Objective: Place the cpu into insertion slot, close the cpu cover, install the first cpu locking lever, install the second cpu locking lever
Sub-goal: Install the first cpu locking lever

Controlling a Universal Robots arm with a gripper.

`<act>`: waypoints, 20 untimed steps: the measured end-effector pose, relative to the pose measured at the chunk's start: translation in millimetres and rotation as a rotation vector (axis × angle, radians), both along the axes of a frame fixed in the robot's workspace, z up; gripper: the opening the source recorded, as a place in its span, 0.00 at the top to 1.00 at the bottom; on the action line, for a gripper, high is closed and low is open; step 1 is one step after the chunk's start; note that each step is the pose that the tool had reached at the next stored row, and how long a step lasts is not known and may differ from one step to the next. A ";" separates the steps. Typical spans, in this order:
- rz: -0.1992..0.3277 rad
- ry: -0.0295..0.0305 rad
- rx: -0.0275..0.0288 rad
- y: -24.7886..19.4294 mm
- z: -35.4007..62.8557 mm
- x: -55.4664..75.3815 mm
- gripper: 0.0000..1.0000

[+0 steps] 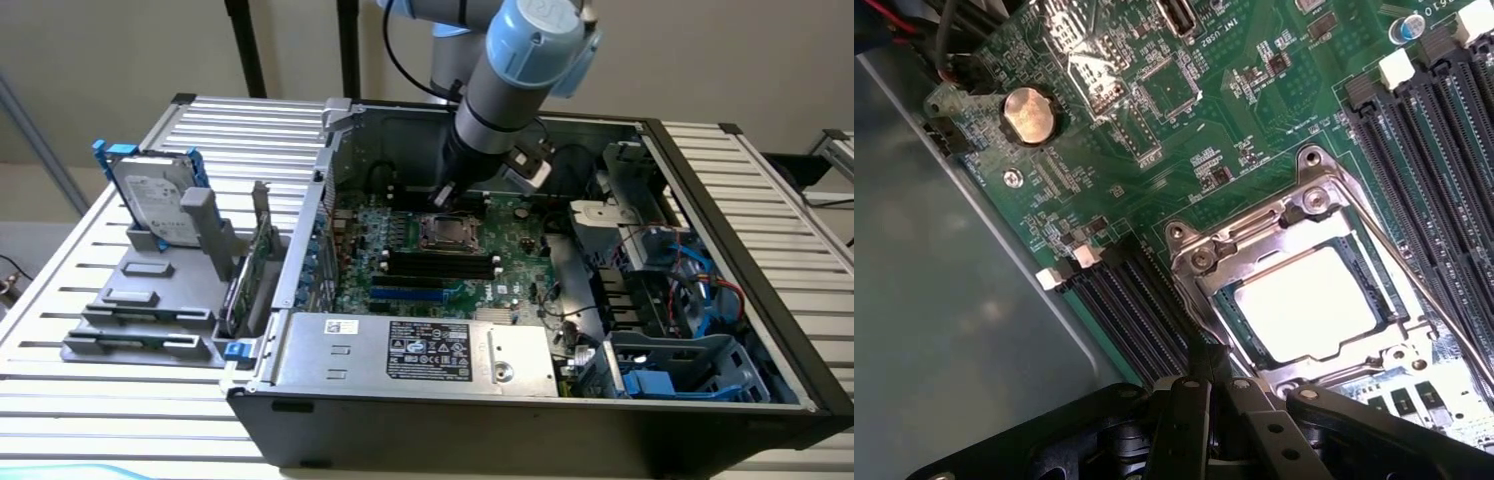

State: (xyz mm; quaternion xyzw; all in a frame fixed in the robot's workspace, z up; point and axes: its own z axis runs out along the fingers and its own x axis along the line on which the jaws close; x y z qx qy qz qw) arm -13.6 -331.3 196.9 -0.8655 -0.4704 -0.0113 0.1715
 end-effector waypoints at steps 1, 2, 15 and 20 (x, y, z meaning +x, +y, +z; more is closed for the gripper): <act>0.000 0.0000 0.0000 -0.1 0.1 -0.3 0.89; 0.000 0.0000 0.0001 -0.1 0.1 -0.5 0.89; 0.000 0.0001 0.0001 -1.3 0.7 -1.9 0.89; 0.000 0.0021 0.0001 -2.7 0.7 -1.7 0.89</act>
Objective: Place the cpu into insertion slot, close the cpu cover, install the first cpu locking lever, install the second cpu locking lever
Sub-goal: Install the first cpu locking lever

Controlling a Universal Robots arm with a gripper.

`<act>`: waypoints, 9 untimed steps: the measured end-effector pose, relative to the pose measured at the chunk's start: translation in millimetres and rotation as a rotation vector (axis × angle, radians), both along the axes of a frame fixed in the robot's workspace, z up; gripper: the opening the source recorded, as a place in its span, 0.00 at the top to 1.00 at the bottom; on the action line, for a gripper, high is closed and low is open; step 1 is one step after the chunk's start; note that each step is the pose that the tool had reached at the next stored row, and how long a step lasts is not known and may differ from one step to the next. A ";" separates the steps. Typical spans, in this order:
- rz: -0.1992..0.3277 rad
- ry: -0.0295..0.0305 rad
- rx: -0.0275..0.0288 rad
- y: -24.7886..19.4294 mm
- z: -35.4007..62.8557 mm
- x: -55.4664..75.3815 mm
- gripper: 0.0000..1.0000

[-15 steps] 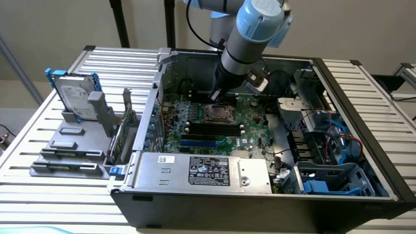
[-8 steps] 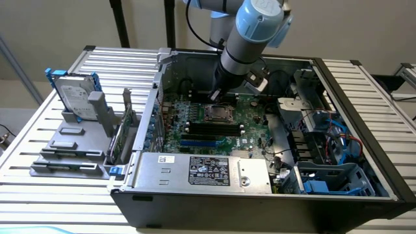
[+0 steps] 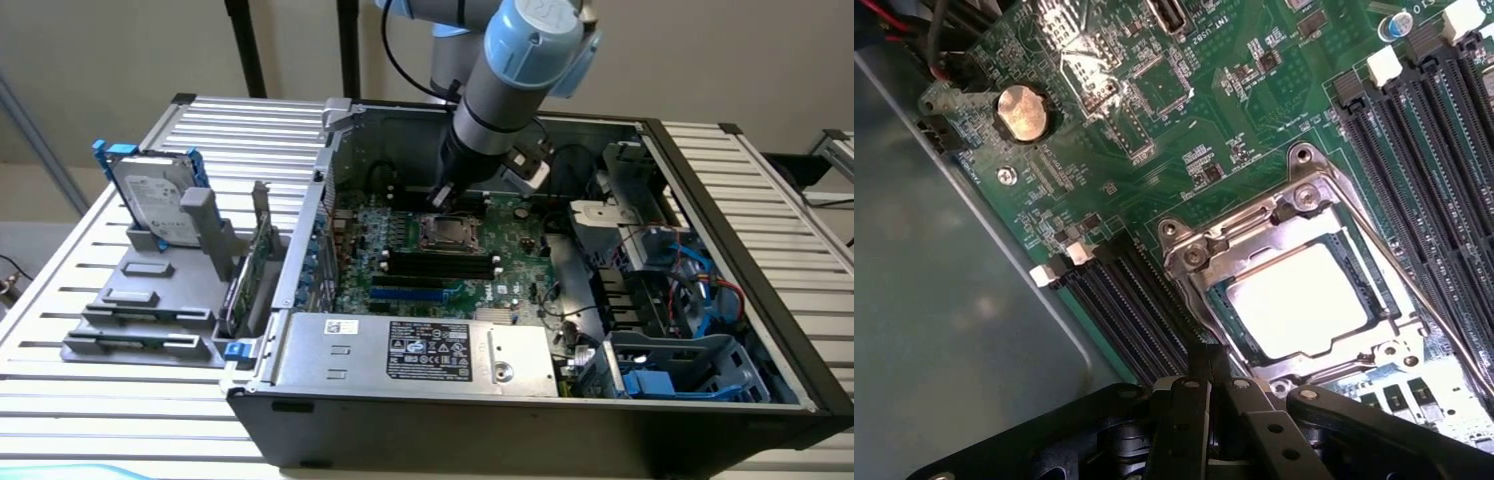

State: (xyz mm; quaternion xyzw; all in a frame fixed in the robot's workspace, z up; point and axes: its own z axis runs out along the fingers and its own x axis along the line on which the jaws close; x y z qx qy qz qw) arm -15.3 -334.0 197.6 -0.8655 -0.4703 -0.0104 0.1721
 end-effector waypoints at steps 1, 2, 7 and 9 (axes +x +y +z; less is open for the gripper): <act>0.000 0.0011 -0.0001 -0.2 0.0 0.2 0.89; 0.000 0.0024 -0.0002 -0.4 0.1 0.4 0.89; 0.000 0.0089 -0.0004 -0.5 0.1 4.0 0.89; 0.000 0.0116 -0.0002 -0.5 0.2 5.1 0.89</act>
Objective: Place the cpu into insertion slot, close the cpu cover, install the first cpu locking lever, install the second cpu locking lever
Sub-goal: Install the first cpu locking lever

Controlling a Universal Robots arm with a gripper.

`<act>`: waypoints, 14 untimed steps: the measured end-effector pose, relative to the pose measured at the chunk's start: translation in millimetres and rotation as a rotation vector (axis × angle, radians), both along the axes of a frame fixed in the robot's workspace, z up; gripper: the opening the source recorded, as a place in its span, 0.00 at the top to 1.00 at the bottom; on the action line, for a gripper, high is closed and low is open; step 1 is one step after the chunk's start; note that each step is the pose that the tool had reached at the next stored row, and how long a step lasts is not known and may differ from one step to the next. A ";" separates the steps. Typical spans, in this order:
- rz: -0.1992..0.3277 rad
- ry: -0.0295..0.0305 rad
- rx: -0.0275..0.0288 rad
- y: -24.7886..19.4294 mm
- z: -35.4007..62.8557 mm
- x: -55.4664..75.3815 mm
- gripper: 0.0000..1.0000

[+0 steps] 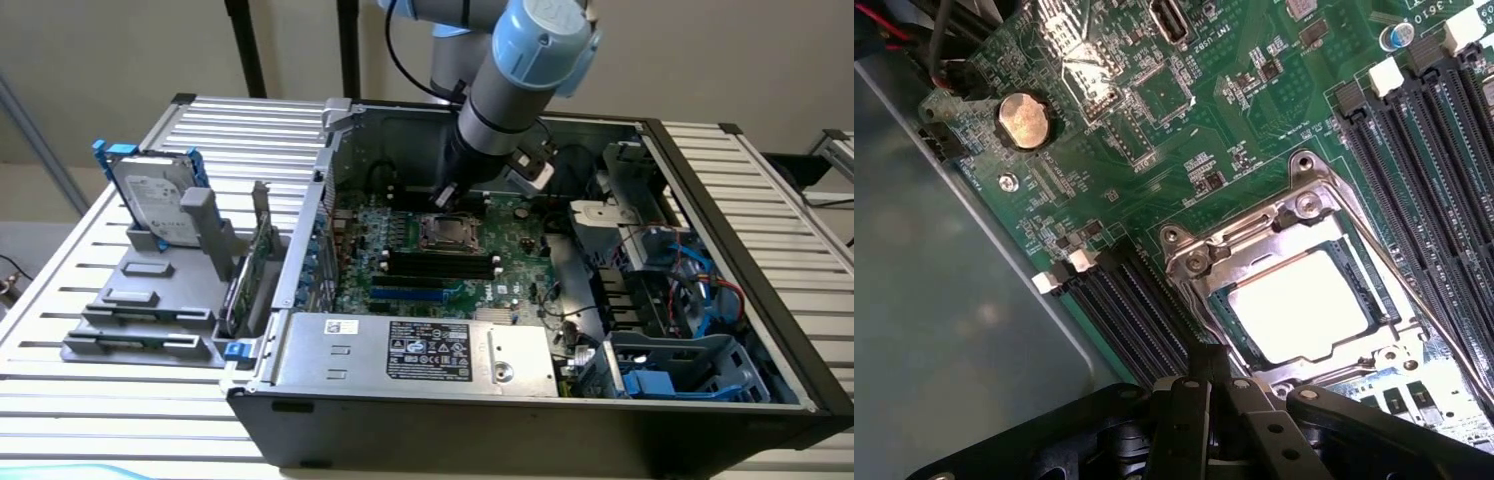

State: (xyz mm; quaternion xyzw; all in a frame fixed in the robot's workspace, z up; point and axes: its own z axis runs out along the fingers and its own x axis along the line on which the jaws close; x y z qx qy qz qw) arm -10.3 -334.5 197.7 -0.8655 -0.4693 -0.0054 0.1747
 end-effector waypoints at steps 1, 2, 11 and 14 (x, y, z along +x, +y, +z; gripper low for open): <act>0.000 0.0010 0.0000 0.0 0.3 0.0 0.89; 0.000 0.0012 0.0000 0.0 1.0 -0.3 0.89; 0.000 0.0017 0.0000 0.0 5.8 -5.8 0.89; 0.000 0.0018 -0.0003 0.8 5.8 -5.7 0.89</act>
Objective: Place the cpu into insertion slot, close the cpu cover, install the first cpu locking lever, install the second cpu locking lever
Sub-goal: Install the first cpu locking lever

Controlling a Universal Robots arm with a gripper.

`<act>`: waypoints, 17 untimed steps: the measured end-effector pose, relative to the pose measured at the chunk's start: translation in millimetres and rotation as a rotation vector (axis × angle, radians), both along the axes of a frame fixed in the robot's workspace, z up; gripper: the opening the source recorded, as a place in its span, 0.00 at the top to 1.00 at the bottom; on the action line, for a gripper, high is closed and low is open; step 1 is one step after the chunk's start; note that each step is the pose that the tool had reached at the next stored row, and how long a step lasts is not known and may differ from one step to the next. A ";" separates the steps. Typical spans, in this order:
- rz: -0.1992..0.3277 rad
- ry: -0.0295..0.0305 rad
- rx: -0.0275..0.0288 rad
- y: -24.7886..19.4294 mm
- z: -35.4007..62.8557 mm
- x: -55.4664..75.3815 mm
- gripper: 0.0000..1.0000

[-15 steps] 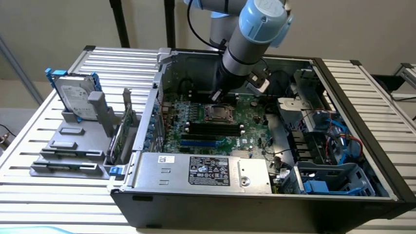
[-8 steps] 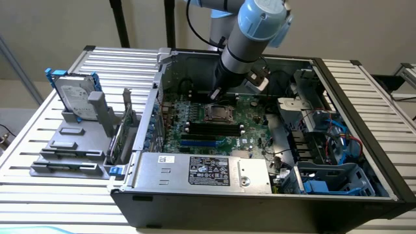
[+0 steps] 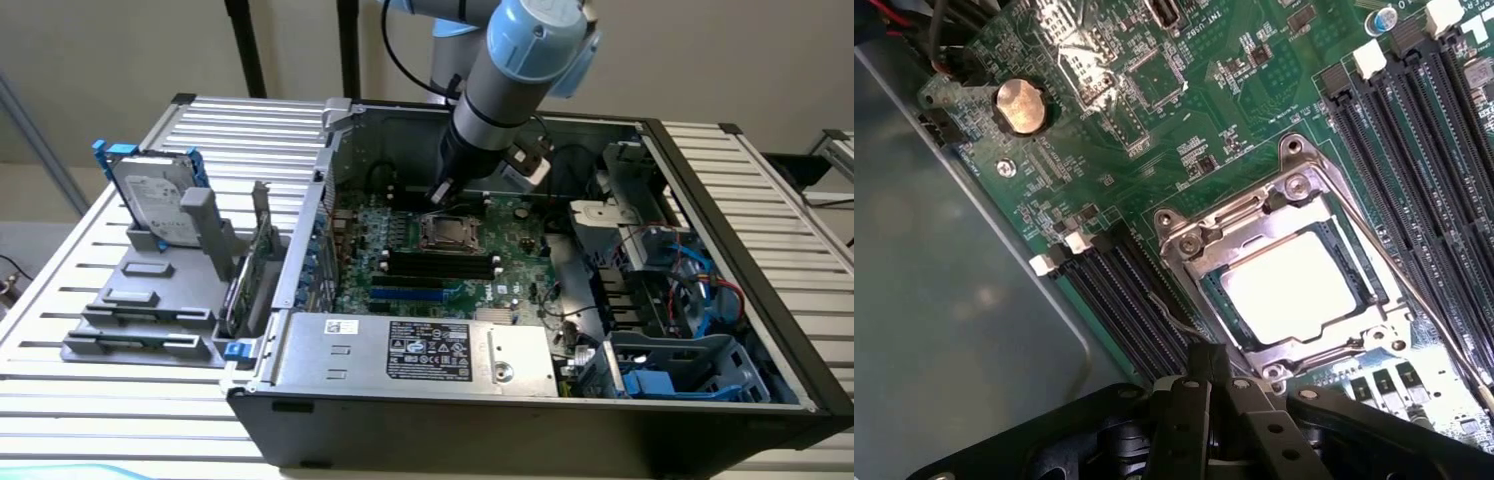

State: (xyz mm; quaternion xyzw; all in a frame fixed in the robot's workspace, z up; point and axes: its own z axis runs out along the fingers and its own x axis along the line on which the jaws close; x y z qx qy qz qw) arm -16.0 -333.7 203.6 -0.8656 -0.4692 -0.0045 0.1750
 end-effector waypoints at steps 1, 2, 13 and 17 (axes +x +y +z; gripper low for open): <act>0.000 0.0000 0.0001 0.4 0.0 0.0 0.89; 0.000 0.0000 0.0001 1.0 0.0 0.0 0.89; 0.000 0.0015 0.0001 2.8 0.0 4.6 0.89; 0.000 0.0015 0.0005 1.7 -1.0 6.3 0.89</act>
